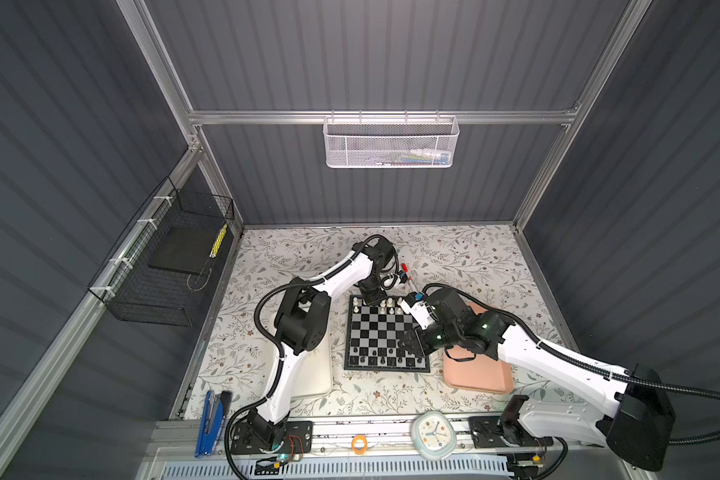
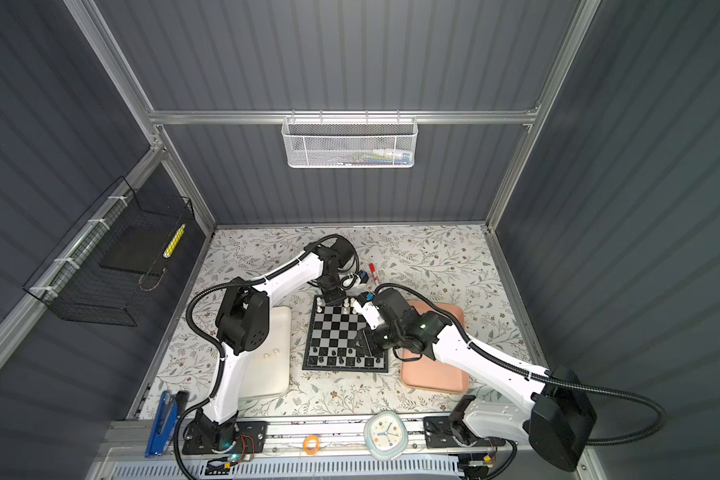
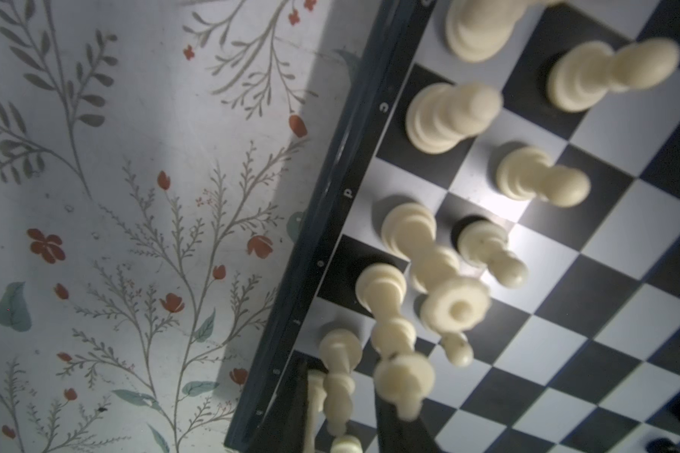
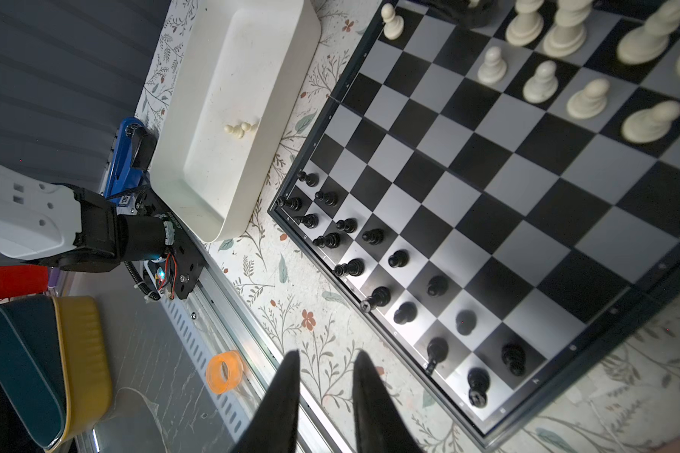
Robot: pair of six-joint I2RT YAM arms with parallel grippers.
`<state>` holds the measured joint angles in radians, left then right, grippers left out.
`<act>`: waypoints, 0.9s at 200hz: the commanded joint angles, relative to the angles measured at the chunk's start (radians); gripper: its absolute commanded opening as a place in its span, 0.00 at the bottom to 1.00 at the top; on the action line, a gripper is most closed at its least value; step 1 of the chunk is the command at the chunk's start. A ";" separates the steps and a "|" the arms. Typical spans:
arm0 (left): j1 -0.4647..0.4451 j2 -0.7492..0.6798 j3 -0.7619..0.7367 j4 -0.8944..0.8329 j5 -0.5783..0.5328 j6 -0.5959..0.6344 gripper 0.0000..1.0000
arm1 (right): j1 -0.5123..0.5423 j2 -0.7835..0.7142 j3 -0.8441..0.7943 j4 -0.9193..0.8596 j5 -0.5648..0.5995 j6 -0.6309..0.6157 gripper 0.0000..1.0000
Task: Set up the chess pieces on the board
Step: 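Lower the white pawn onto an empty square in the white rows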
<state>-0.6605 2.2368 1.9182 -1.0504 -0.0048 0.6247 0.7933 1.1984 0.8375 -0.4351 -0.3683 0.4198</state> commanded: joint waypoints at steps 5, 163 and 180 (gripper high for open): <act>-0.007 -0.002 0.004 -0.014 -0.001 0.021 0.33 | 0.004 -0.007 -0.008 0.002 0.006 0.004 0.27; -0.006 -0.032 0.039 -0.044 0.002 0.025 0.36 | -0.002 -0.071 0.013 -0.021 0.004 -0.007 0.27; -0.006 -0.033 0.046 -0.046 0.003 0.024 0.36 | -0.003 -0.072 0.016 -0.033 0.005 -0.011 0.27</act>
<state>-0.6605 2.2368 1.9301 -1.0565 -0.0082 0.6250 0.7937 1.1294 0.8379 -0.4370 -0.3691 0.4187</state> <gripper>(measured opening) 0.360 0.270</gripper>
